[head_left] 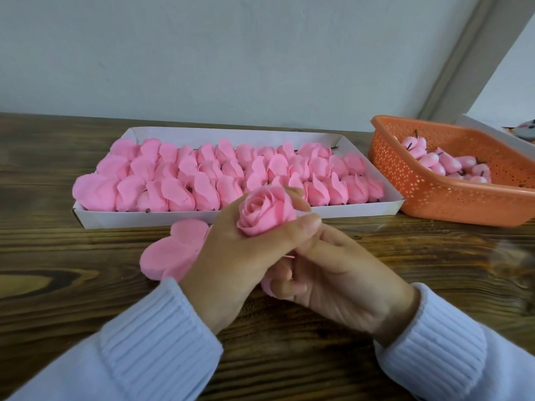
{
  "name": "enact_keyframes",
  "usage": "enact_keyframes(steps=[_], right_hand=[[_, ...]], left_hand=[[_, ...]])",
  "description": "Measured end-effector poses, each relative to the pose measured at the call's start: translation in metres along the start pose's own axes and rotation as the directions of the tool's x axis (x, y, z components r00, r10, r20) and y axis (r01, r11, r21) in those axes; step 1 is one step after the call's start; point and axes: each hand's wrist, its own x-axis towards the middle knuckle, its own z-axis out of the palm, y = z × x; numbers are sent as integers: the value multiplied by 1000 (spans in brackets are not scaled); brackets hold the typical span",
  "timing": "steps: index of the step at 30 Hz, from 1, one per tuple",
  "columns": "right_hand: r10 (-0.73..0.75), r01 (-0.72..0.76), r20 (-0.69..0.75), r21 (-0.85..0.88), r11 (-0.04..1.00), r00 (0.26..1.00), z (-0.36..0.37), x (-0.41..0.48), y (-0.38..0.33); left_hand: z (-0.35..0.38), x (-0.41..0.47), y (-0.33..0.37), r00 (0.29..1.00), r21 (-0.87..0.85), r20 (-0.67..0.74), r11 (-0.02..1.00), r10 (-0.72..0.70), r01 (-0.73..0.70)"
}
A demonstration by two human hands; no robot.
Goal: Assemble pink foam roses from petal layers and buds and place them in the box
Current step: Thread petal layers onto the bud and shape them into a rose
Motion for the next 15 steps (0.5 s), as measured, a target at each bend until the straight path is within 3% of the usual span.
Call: enact_keyframes(steps=[9, 15], right_hand=[[0, -3, 24, 123, 992, 1000, 5, -1, -2], [-22, 25, -45, 60, 998, 999, 4, 0, 2]], left_hand=[[2, 1, 2, 1000, -6, -19, 1000, -7, 7], [4, 0, 0, 998, 23, -48, 999, -31, 33]])
